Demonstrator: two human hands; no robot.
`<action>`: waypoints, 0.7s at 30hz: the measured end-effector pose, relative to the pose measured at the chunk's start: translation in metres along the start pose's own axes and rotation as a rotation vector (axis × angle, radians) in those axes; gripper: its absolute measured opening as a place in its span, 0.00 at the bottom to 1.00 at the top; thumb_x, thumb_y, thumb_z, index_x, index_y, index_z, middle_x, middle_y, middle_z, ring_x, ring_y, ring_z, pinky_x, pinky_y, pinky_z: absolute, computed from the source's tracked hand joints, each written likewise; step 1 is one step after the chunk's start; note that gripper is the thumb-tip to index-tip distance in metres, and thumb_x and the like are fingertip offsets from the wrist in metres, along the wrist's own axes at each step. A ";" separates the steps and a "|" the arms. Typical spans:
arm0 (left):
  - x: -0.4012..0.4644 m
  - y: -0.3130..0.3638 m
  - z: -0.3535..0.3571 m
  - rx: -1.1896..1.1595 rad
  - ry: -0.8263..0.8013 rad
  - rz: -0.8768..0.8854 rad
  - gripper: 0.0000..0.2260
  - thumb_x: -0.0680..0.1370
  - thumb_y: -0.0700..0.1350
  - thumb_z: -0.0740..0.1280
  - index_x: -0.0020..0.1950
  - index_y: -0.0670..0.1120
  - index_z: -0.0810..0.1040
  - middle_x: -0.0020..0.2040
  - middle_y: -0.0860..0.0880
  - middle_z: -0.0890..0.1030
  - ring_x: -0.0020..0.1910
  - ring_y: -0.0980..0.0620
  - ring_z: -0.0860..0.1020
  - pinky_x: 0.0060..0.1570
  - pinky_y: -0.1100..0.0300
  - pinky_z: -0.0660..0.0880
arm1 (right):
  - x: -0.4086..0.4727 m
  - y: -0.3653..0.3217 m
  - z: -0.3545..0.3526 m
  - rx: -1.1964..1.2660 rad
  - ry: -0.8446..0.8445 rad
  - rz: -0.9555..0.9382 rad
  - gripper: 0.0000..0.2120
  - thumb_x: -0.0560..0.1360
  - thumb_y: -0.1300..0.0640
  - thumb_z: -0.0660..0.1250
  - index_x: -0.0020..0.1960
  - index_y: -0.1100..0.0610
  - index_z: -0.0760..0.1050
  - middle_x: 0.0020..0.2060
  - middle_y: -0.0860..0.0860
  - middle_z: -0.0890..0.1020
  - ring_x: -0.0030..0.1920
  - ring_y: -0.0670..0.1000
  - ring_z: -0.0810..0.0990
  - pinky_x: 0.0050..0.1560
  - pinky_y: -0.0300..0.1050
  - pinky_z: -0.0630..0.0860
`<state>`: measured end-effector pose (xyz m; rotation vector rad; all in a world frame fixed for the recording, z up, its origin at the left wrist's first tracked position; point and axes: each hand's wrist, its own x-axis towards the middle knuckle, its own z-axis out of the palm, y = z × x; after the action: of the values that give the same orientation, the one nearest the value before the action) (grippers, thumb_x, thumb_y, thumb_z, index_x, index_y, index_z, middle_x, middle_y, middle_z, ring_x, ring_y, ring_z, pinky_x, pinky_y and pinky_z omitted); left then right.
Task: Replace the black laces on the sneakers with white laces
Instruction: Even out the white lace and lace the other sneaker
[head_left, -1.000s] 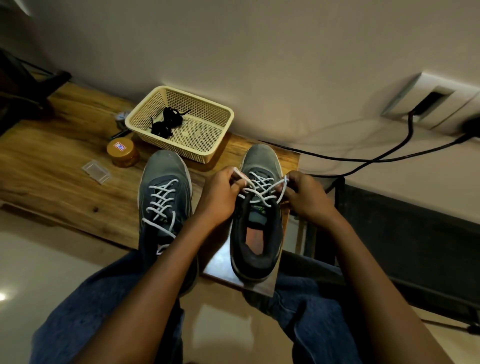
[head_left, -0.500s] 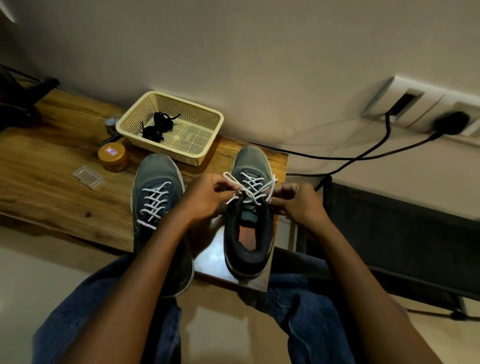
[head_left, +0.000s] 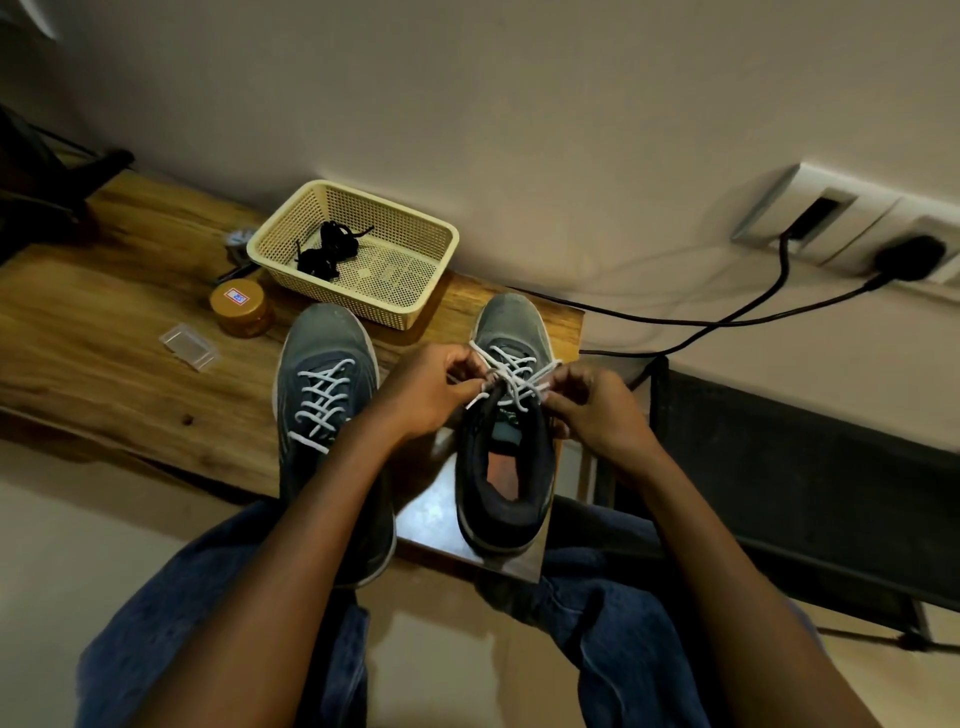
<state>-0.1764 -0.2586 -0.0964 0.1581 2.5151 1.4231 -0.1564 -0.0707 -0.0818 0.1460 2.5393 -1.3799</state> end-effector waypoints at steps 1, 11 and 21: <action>0.000 0.000 0.000 0.003 -0.001 0.000 0.02 0.75 0.39 0.70 0.47 0.44 0.82 0.44 0.47 0.83 0.47 0.48 0.81 0.51 0.55 0.76 | 0.000 0.000 0.001 -0.022 0.003 -0.003 0.02 0.77 0.63 0.66 0.48 0.62 0.77 0.42 0.57 0.82 0.41 0.54 0.81 0.45 0.53 0.80; 0.003 -0.003 0.001 0.020 -0.012 0.003 0.02 0.76 0.40 0.70 0.46 0.46 0.81 0.44 0.47 0.83 0.47 0.48 0.81 0.51 0.54 0.75 | -0.001 -0.004 0.003 -0.063 0.024 -0.005 0.03 0.77 0.63 0.65 0.46 0.57 0.76 0.44 0.55 0.81 0.47 0.56 0.81 0.51 0.57 0.79; 0.004 -0.007 0.000 0.016 -0.014 0.003 0.03 0.75 0.41 0.70 0.43 0.49 0.81 0.42 0.49 0.83 0.44 0.50 0.80 0.50 0.52 0.77 | 0.001 -0.001 0.006 -0.085 0.056 -0.025 0.02 0.78 0.62 0.64 0.47 0.57 0.75 0.43 0.55 0.81 0.45 0.57 0.81 0.48 0.59 0.79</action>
<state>-0.1800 -0.2612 -0.1034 0.1742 2.5165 1.3977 -0.1570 -0.0762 -0.0841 0.1392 2.6491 -1.2914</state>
